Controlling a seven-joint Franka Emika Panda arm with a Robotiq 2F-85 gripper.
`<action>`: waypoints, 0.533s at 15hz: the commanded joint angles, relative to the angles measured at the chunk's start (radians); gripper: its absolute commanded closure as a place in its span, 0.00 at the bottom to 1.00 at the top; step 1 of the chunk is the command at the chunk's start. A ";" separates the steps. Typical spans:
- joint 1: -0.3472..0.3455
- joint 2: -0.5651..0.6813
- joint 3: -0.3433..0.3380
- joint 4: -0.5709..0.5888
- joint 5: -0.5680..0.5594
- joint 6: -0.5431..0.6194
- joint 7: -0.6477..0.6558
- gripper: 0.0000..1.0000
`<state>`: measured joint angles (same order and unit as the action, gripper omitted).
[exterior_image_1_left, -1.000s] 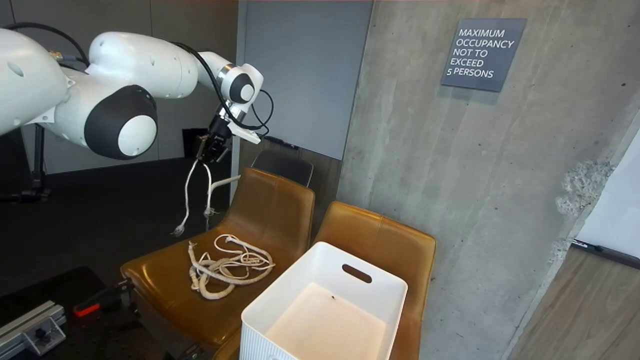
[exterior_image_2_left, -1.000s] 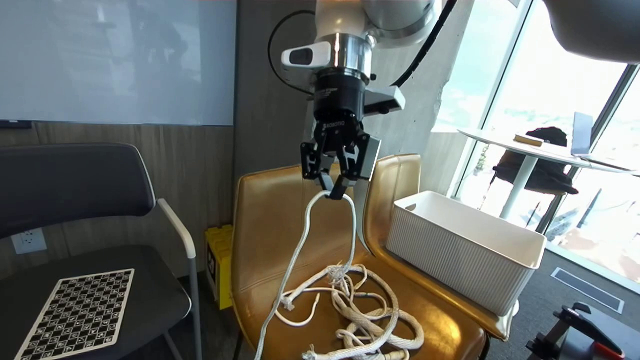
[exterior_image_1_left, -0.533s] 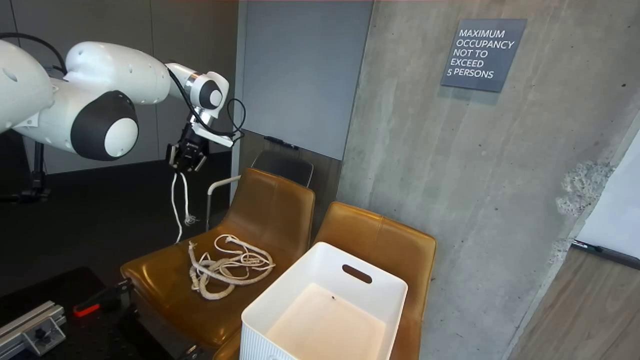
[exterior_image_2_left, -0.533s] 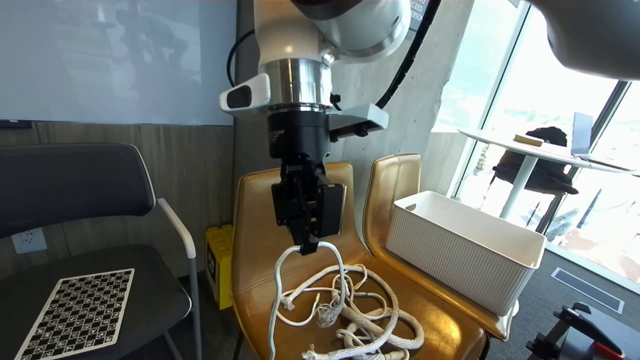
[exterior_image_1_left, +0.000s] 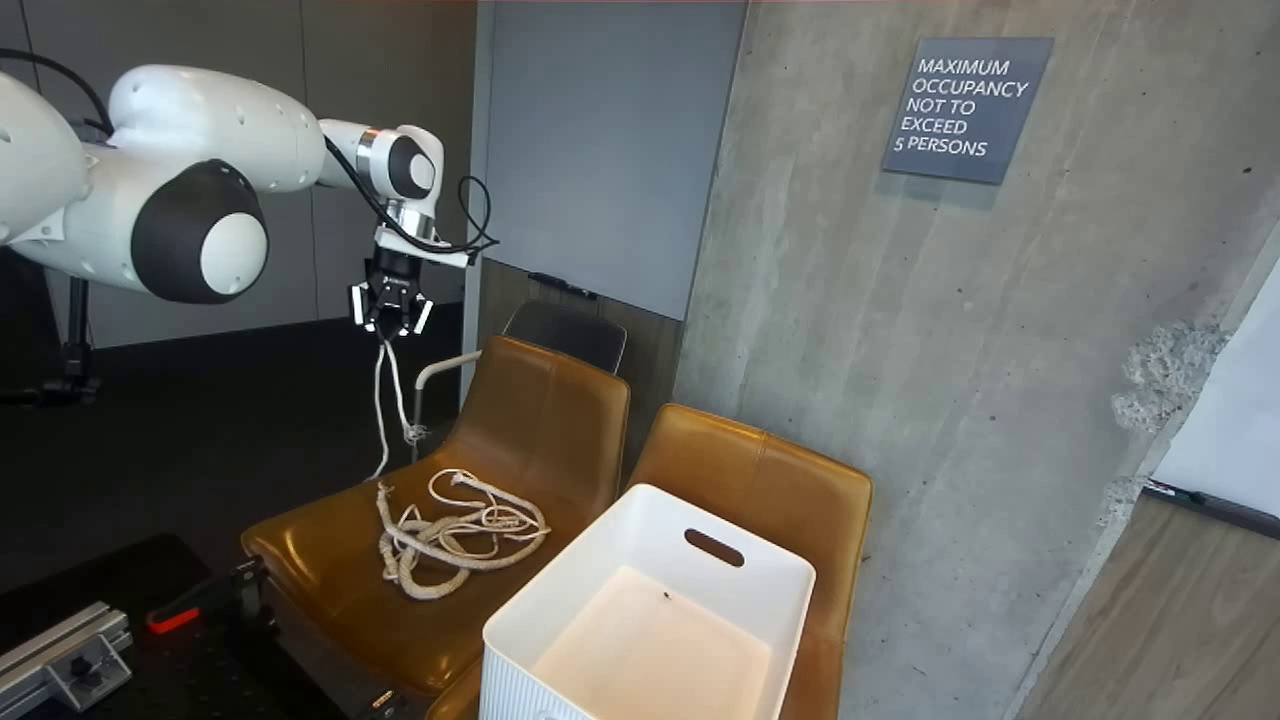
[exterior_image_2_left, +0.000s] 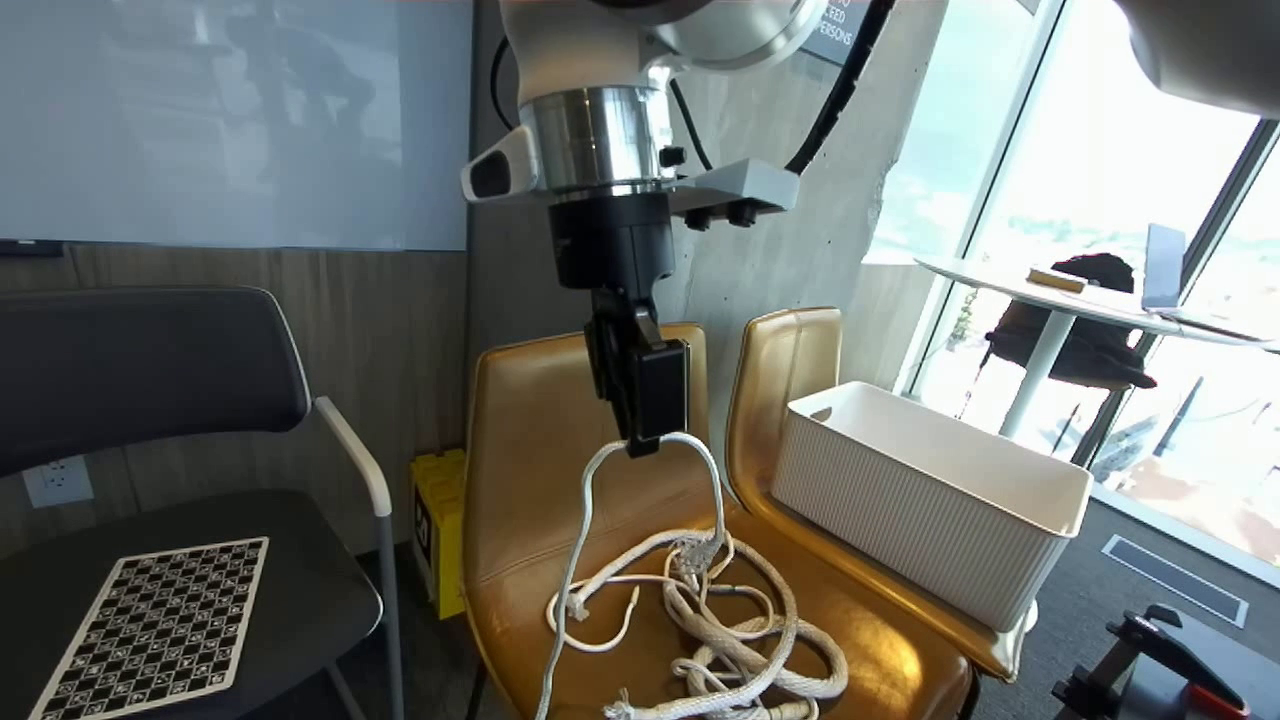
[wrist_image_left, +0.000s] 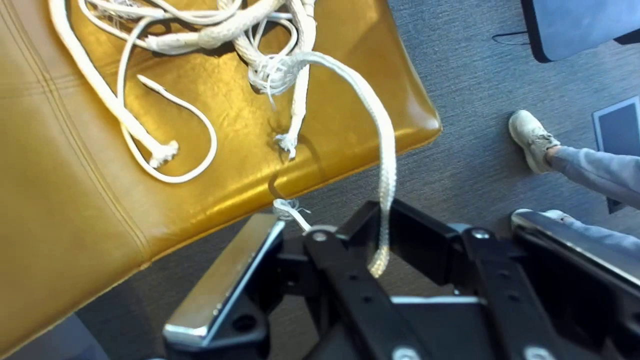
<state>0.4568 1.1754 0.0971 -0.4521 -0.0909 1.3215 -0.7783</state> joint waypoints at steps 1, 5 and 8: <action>0.002 -0.047 -0.046 -0.025 -0.063 -0.039 0.055 0.97; -0.006 -0.079 -0.096 -0.030 -0.140 -0.092 0.050 0.97; -0.019 -0.101 -0.123 -0.031 -0.192 -0.131 0.009 0.97</action>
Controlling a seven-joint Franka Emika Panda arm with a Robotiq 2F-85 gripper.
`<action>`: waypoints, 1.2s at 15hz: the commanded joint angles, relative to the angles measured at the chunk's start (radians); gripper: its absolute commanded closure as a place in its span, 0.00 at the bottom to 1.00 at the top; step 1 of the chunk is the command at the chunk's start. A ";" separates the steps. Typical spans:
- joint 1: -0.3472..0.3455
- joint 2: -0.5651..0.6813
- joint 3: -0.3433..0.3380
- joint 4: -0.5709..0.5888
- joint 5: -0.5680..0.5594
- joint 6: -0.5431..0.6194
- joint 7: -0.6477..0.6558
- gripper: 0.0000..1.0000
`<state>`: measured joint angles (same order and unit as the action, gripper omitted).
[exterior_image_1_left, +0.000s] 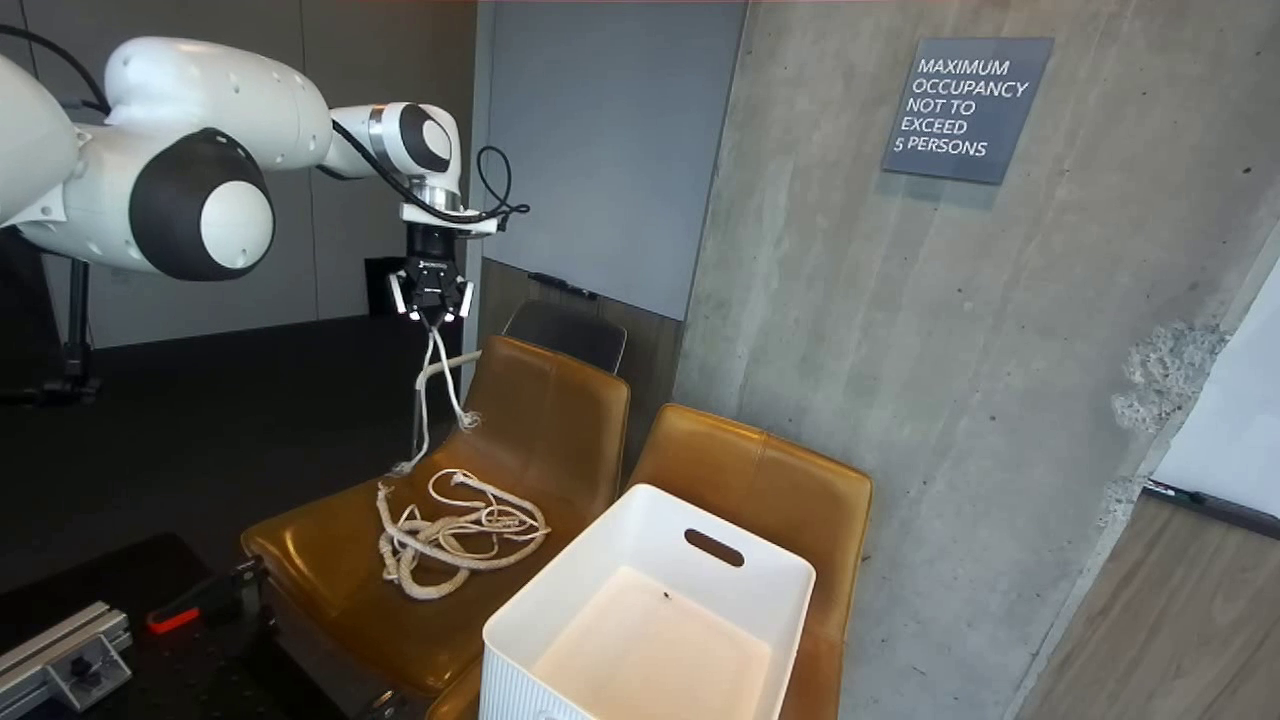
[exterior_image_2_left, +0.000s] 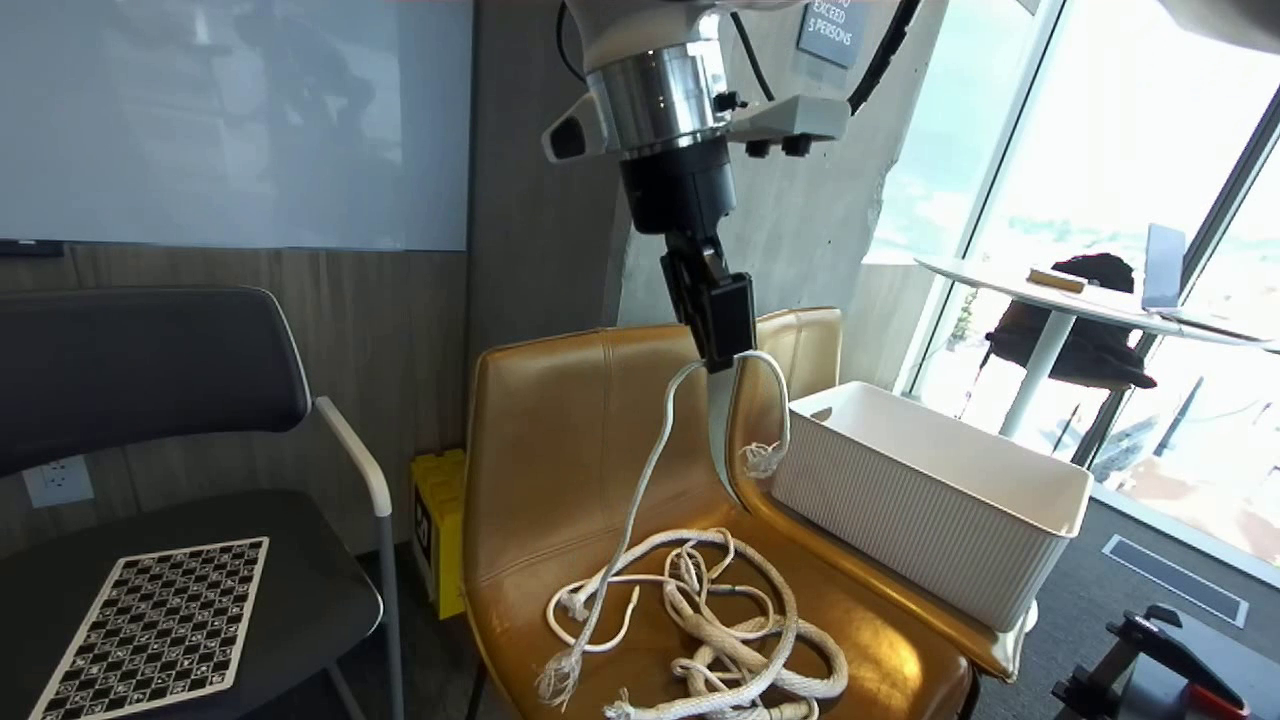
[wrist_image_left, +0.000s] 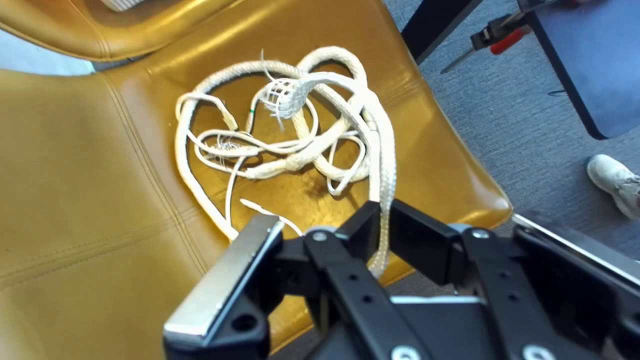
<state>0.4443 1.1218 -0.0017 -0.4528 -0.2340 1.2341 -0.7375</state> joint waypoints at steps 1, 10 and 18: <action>-0.013 -0.054 -0.029 -0.030 -0.060 -0.048 -0.047 0.97; -0.118 -0.060 -0.008 -0.019 -0.032 -0.012 -0.153 0.50; -0.179 0.001 0.025 0.015 0.016 0.267 -0.300 0.00</action>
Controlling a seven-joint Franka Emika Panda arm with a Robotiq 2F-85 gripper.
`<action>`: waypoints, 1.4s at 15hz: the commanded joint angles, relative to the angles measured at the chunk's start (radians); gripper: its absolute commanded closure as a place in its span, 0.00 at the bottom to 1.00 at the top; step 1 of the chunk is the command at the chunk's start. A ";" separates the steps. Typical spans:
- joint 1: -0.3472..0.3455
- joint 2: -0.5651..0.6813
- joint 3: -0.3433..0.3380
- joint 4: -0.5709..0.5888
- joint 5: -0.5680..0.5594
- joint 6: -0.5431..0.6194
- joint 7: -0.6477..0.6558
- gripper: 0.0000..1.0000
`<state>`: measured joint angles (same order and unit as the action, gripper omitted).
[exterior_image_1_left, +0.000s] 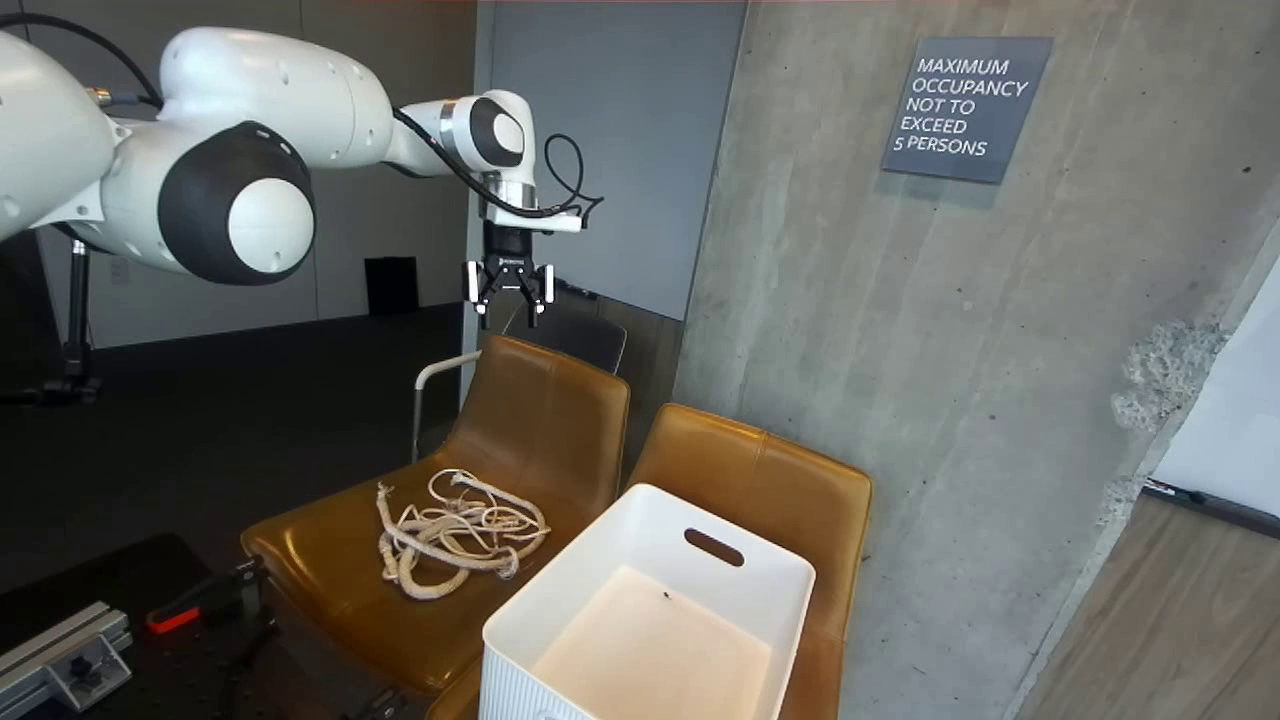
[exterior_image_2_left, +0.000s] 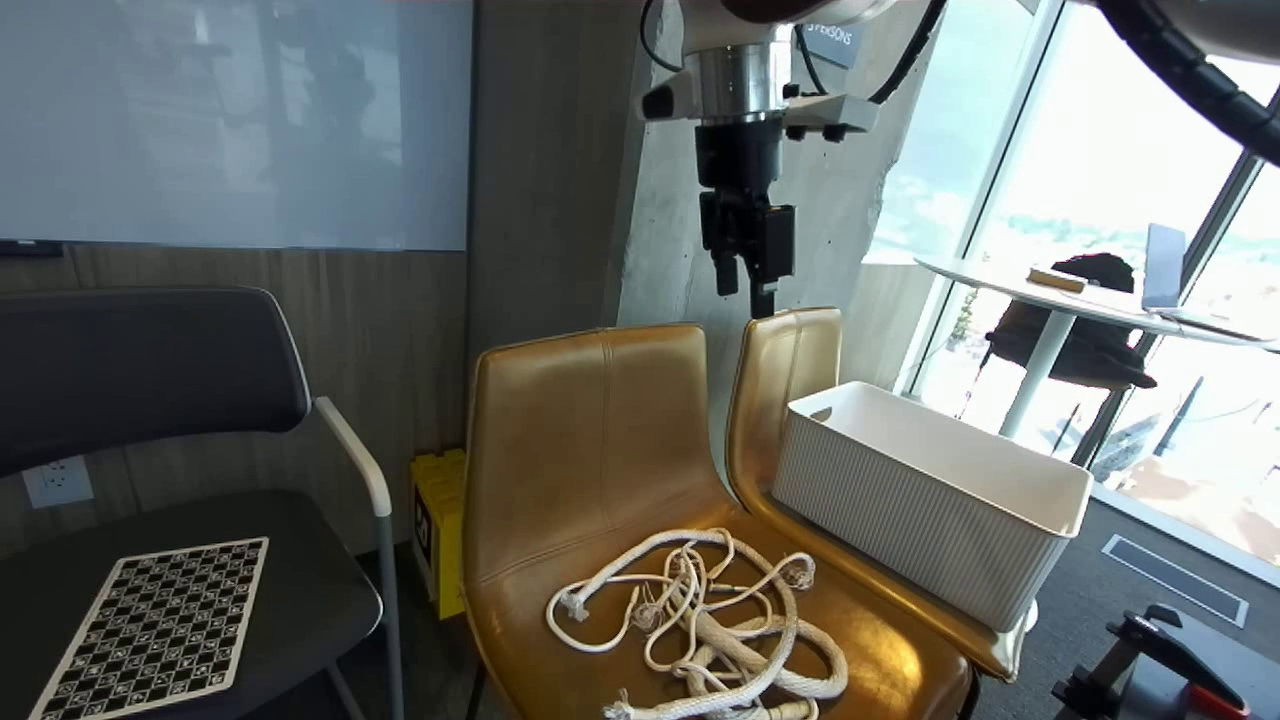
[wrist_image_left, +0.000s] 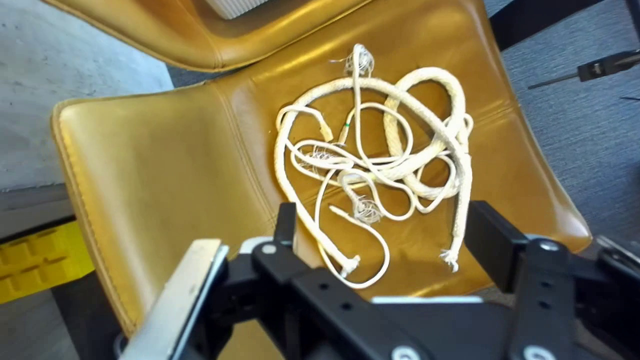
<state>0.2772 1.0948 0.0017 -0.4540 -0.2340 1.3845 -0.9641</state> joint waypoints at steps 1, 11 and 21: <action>-0.013 0.038 0.026 0.016 0.021 0.165 -0.106 0.00; -0.056 0.104 0.133 0.011 0.175 0.152 -0.531 0.00; -0.062 0.127 0.115 0.027 0.179 0.127 -0.594 0.00</action>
